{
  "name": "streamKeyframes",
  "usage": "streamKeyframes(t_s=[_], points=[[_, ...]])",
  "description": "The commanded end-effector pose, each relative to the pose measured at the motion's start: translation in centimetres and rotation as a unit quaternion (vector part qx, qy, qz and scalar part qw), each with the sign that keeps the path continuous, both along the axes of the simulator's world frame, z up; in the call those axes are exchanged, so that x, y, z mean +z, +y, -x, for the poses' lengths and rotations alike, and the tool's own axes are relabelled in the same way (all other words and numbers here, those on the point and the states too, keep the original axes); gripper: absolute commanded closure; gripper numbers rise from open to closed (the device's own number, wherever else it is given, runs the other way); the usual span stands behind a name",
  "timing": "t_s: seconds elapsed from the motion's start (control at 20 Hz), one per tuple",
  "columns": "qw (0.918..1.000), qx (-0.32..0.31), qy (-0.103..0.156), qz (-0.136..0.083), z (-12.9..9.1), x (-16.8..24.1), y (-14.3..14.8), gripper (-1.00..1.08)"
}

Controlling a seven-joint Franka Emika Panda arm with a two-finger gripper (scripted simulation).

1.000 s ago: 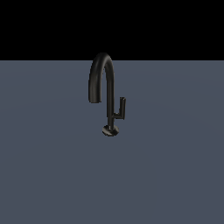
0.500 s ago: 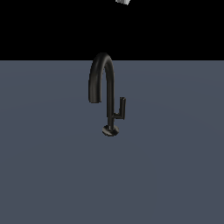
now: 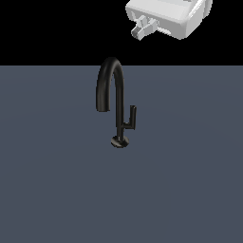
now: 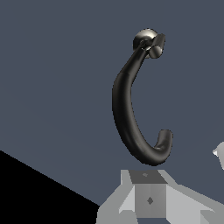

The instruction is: Turn on the faucet by rotating a designated handle.

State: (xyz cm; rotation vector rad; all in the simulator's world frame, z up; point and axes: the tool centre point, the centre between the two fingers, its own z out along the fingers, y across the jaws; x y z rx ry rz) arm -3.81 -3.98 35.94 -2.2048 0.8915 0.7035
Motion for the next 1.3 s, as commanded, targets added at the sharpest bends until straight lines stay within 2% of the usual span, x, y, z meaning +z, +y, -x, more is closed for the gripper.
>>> streamKeyframes(t_s=[0.0,0.3,0.55,0.75,0.95,1.25], points=[[0.999,-0.028,0.022,-0.028,-1.1,-1.5,-0.5,1.08],[0.9881,-0.095,0.076,-0.095,-3.4,-5.5,-1.4,1.08],[0.9693,-0.151,0.121,-0.151,-4.9,-9.2,-2.0,1.08],[0.9477,-0.197,0.158,-0.196,-5.8,-12.3,-2.2,1.08],[0.9213,-0.24,0.193,-0.238,-6.4,-15.4,-2.2,1.08],[0.8851,-0.287,0.231,-0.285,-6.9,-19.0,-1.8,1.08]])
